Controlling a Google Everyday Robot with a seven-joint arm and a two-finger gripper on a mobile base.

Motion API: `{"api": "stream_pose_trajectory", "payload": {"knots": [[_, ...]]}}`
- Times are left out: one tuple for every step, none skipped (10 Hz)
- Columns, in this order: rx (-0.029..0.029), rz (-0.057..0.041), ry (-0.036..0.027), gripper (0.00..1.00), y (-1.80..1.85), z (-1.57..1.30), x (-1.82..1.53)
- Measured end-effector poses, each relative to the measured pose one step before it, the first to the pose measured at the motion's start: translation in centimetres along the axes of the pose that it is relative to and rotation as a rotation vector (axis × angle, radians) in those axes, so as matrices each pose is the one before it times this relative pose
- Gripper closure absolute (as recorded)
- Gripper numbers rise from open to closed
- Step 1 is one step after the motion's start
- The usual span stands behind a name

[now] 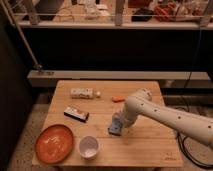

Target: Place the white sponge in the ceramic bowl

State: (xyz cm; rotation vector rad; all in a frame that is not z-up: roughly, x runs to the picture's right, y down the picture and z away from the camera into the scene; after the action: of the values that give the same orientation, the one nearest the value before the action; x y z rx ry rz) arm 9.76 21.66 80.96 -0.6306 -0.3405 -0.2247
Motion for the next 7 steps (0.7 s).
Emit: {"api": "stream_pose_trajectory", "payload": {"knots": [[-0.00150, -0.00117, -0.00212, 0.20, -0.053, 0.166, -0.033], [-0.00276, -0.00083, -0.00272, 0.20, 0.020, 0.256, 0.121], [-0.00267, 0.00009, -0.00297, 0.20, 0.046, 0.281, 0.184], [-0.00284, -0.00183, -0.00146, 0.20, 0.067, 0.243, 0.142], [-0.00285, -0.00138, -0.00167, 0.20, 0.079, 0.240, 0.148], [-0.00114, -0.00141, -0.00422, 0.20, -0.104, 0.164, 0.071], [-0.00304, -0.00200, -0.00134, 0.20, 0.001, 0.119, -0.016]]}}
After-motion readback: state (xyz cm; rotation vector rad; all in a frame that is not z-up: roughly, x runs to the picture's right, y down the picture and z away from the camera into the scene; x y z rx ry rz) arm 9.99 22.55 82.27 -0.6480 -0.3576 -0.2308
